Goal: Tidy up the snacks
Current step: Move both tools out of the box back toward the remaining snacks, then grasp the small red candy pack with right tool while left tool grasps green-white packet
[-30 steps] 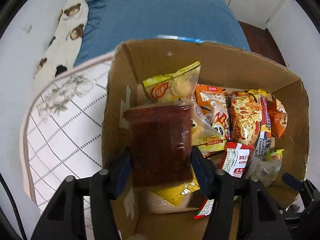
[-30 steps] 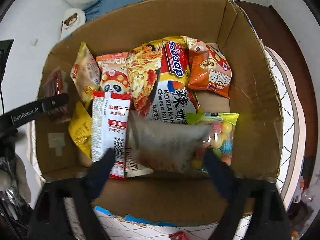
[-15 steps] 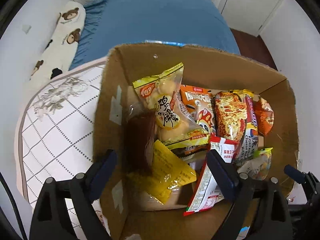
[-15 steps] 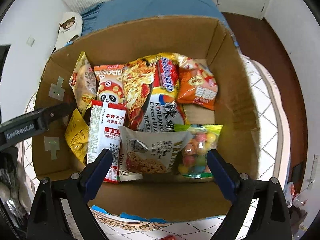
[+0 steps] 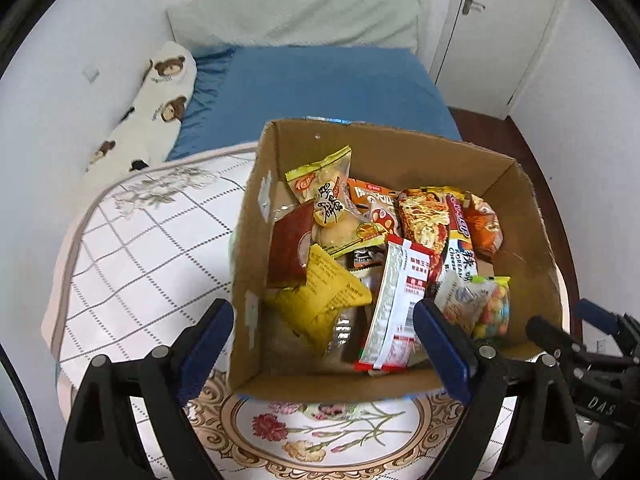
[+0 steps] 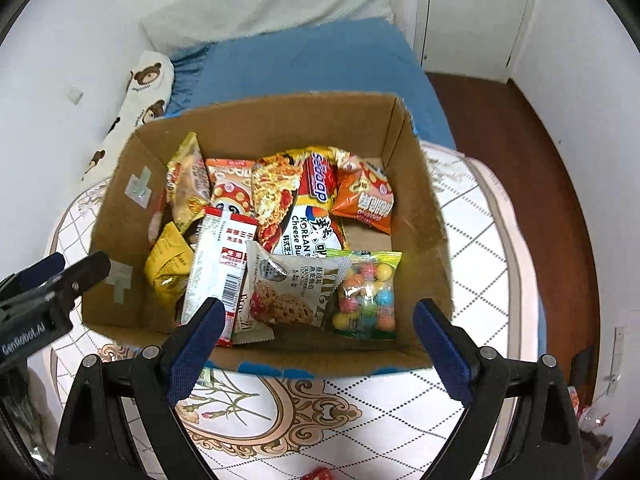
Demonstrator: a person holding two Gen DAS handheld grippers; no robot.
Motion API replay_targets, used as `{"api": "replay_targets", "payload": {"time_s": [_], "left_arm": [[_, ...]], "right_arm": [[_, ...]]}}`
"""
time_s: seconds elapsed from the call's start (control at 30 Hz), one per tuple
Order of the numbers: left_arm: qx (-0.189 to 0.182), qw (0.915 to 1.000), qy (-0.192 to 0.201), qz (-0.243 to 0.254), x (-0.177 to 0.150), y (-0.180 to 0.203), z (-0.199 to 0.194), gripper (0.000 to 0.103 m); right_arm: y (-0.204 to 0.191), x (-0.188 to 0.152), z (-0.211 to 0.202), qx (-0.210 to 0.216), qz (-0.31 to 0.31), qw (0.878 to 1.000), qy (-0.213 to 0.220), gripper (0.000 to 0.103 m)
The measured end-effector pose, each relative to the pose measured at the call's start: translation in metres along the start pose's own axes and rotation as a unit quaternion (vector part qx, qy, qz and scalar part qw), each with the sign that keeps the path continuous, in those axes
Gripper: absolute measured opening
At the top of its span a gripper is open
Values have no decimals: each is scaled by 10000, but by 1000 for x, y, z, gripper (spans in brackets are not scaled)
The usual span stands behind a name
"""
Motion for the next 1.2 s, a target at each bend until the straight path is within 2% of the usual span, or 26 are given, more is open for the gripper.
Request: {"api": "replay_targets", "payload": {"time_s": [0.37,0.53,0.63,0.77,0.87,0.97,1.1,1.17,1.2], "left_arm": [[-52,9982,592,-9,-37,4,-65,92],[-84,9973,732,-18,-54,5,-86,92],[-12,9976,696,-30,-72,2,-91,92],[231,9988,434,-19,-104,-7,-72,92],[433,9990,-54,-20,-132,-14,-40,92],[532,9966,-619,-62,-160,-19,-1,92],[603,9911,-1186,-41,-189,-20,40,92],[630,9882,-1395,-29,-200,-18,54,92],[626,9872,-1468,-31,-204,-18,59,92]], "right_arm": [[-8,-37,-68,97,-99,9979,638,97],[-11,-53,-94,290,-42,9964,793,97],[-11,-70,-98,405,-16,9966,721,97],[-4,-105,-73,520,70,9984,226,97],[3,-141,-31,554,199,9973,-435,97],[9,-179,23,593,296,9903,-1221,97],[19,-223,87,562,472,9760,-2050,96],[22,-236,106,536,532,9708,-2279,92],[24,-241,113,534,565,9687,-2358,85]]}}
Point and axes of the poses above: each gripper's, at about its wrist camera, not at the fingertips, and z roughly the way its jaws point, y to its right, x to its top, the point moved 2 cm from there along z, roughly the way its jaws point, and after that the axes turned 4 degrees about -y, right-handed, at the moved point
